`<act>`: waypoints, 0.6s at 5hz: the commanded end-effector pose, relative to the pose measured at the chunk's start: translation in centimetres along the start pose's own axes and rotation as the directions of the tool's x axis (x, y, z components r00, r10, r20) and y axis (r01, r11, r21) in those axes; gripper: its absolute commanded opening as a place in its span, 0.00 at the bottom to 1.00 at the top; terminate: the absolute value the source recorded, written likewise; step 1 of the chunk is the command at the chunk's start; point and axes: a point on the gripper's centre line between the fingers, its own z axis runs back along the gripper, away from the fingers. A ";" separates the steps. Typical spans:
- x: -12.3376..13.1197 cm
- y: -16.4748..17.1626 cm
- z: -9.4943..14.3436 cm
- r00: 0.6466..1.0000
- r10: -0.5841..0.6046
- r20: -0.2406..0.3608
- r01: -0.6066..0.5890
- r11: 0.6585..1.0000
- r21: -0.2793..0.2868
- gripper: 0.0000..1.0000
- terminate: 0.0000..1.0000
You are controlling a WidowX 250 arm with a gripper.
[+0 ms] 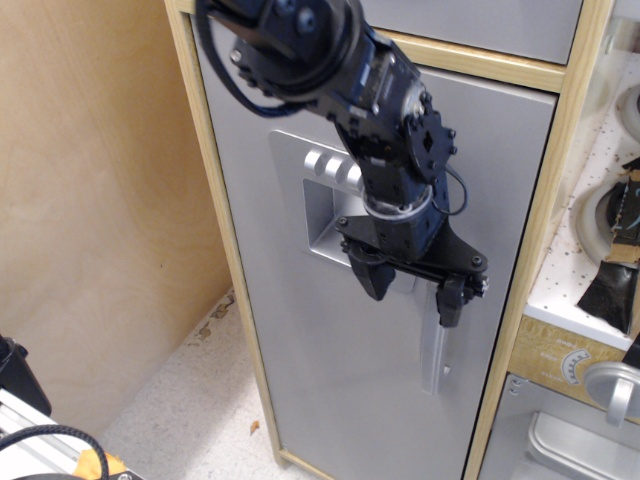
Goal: Open fridge
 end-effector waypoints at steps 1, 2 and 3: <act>2.1 -1.1 -0.1 0.989 0.000 0.149 0.002 1.000 -0.012 1.00 0.00; 2.6 -1.3 -0.2 0.986 -0.001 0.168 0.004 1.000 -0.018 1.00 0.00; 2.9 -1.4 -0.5 0.985 -0.009 0.171 0.012 1.000 -0.014 0.00 0.00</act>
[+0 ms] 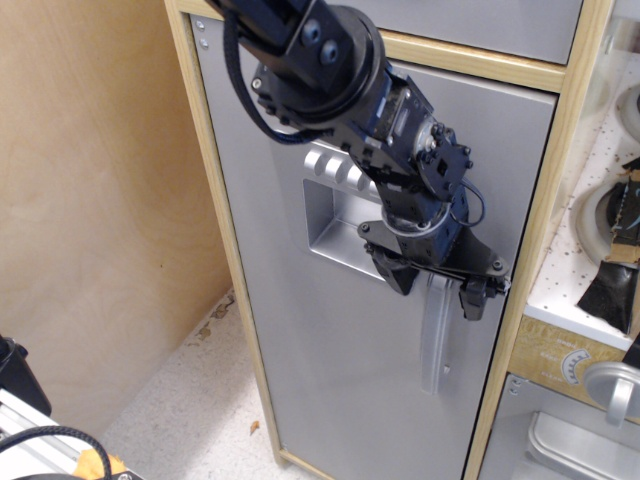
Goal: Open fridge
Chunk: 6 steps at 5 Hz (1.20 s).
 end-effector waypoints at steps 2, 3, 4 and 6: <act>-0.1 -0.5 1.2 1.000 -0.027 0.001 0.027 1.000 -0.004 0.00 0.00; -3.0 -0.7 3.1 0.995 -0.018 -0.102 0.017 1.000 -0.007 0.00 0.00; -6.0 -0.8 5.1 0.982 -0.018 -0.189 0.016 1.000 -0.009 0.00 0.00; -11.5 -1.5 8.0 0.972 0.032 -0.234 -0.024 0.999 0.037 1.00 0.00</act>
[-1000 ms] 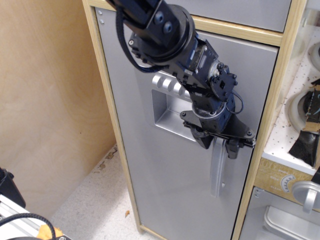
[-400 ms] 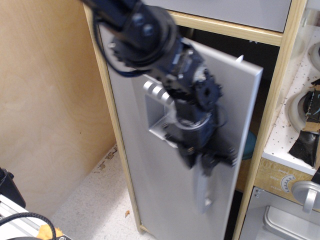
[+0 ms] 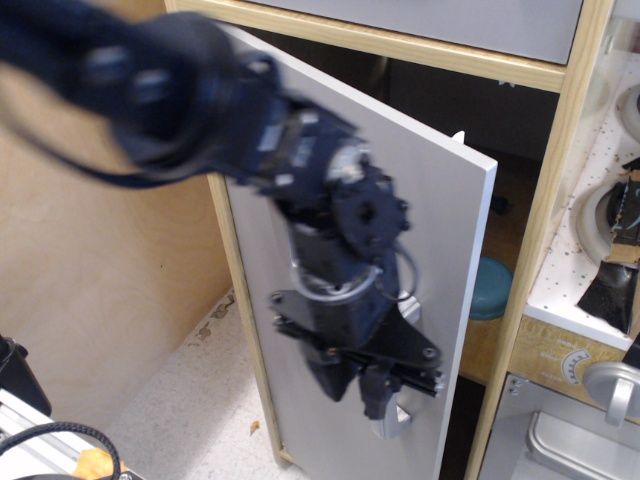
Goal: Open fridge
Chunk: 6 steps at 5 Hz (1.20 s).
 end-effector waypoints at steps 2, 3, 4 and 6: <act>-0.6 -5.6 -0.9 0.990 -0.139 -0.010 0.139 0.990 -0.002 1.00 0.00; 1.7 -9.6 -1.4 0.988 -0.155 0.008 0.155 0.987 -0.027 1.00 0.00; 4.0 -12.6 -1.0 0.984 -0.169 0.052 0.171 0.984 -0.046 1.00 0.00; 8.4 -14.8 0.4 0.969 -0.217 0.115 0.219 0.976 -0.002 1.00 0.00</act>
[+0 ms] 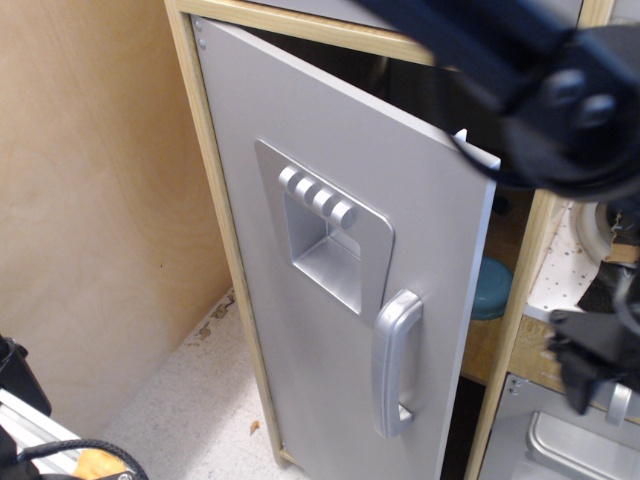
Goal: Open fridge
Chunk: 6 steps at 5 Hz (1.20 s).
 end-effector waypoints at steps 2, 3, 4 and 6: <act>4.5 5.2 3.8 0.998 -0.036 0.048 0.033 0.997 0.066 1.00 0.00; 3.7 7.6 4.6 1.000 0.003 0.021 -0.005 0.996 0.085 1.00 0.00; 3.0 8.5 5.0 0.999 0.032 -0.003 -0.031 0.996 0.085 1.00 0.00; -1.5 9.6 5.4 0.983 0.167 -0.074 -0.158 0.981 0.112 1.00 0.00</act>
